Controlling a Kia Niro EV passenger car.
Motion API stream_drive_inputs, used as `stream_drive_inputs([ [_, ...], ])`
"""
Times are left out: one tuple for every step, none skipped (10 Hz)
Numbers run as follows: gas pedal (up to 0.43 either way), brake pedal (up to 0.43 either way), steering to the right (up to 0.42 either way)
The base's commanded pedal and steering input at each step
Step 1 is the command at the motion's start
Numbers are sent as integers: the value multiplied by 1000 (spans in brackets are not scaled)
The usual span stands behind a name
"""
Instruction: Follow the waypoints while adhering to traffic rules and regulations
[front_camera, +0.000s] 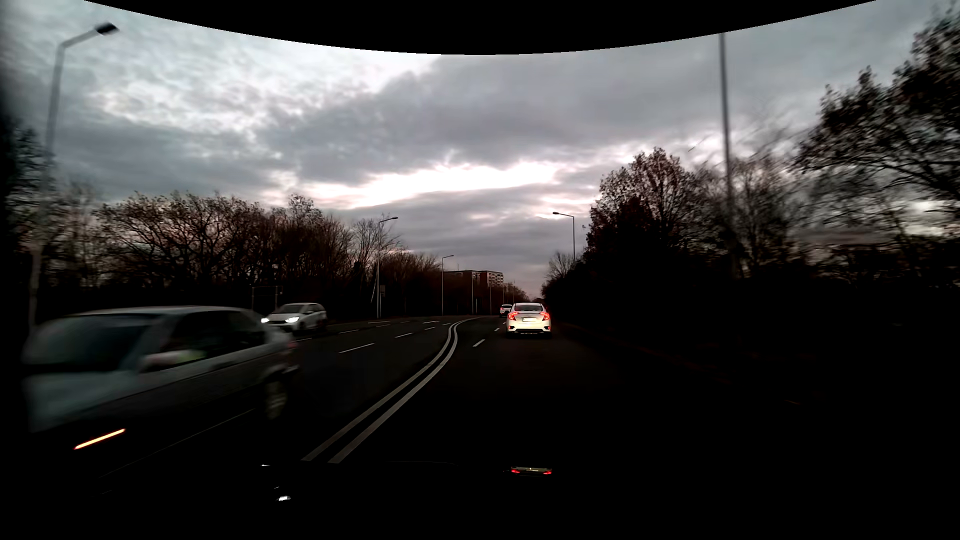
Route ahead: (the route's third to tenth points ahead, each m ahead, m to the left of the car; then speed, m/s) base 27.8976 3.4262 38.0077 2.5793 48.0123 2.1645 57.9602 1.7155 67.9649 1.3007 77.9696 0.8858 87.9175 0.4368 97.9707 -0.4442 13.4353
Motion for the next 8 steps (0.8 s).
stream_drive_inputs([
  [157,0,-12],
  [157,0,-12],
  [157,0,-12],
  [157,0,-12],
  [157,0,-12],
  [157,0,-12],
  [157,0,-12],
  [157,0,-12],
])
